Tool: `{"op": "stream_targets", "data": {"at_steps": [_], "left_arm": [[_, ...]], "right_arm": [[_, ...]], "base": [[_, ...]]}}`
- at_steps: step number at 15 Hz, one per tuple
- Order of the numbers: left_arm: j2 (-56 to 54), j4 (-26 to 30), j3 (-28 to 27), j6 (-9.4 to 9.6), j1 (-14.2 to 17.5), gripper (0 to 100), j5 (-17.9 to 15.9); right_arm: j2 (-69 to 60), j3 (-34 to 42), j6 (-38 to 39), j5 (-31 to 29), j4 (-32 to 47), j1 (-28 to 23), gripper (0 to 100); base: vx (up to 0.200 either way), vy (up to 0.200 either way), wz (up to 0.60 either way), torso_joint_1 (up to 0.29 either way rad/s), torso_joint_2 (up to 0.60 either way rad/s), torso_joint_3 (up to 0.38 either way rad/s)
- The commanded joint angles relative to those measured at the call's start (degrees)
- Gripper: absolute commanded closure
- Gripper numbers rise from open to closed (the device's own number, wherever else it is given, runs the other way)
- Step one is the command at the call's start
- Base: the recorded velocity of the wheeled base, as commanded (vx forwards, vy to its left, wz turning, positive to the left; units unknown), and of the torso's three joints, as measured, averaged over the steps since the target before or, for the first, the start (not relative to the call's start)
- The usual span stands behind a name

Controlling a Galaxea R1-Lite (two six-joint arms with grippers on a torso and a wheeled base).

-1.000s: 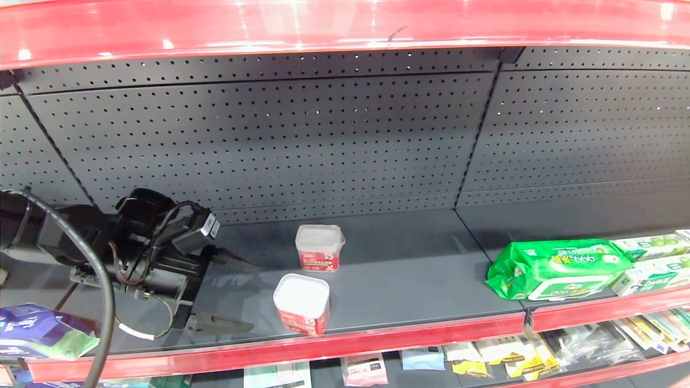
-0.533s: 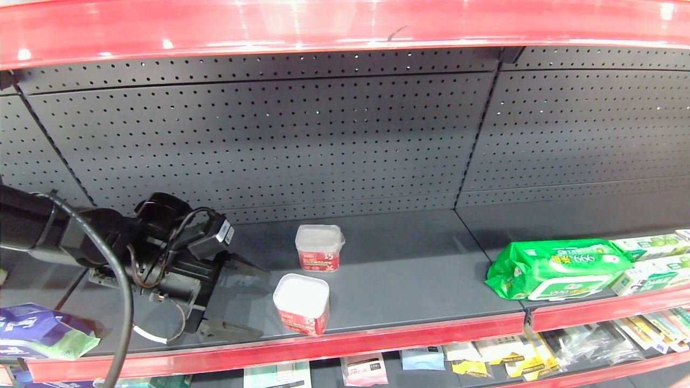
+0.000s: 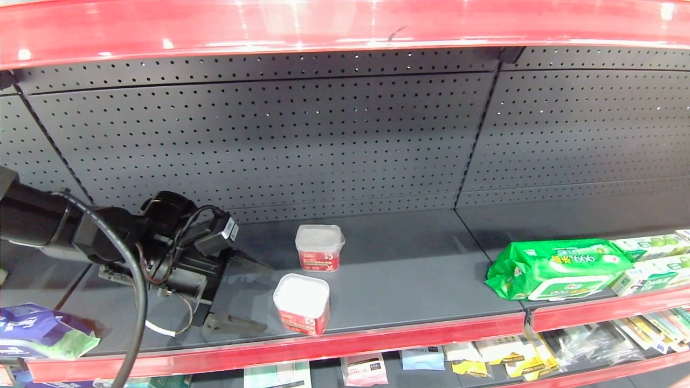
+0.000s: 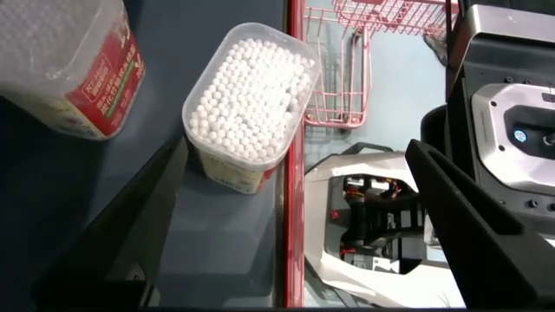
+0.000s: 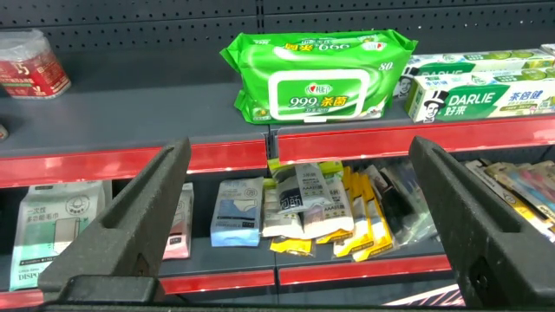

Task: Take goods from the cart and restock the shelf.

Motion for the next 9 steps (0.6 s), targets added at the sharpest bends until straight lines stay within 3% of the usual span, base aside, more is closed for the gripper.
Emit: {"op": "stream_targets", "data": {"at_steps": [1,9], "left_arm": [[0.7,0.0,0.0,-0.01,-0.4,0,0.0],[3.3,-3.2,-0.7,-0.09,-0.9,0,0.0]], "right_arm": [[0.1,0.0,0.0,0.0,-0.1,0.0,0],[0.1,0.0,0.0,0.0,-0.1,0.0,0]], "base": [[0.0,0.0,0.0,0.0,0.0,0.0],[0.0,0.0,0.0,0.0,0.0,0.0]]}}
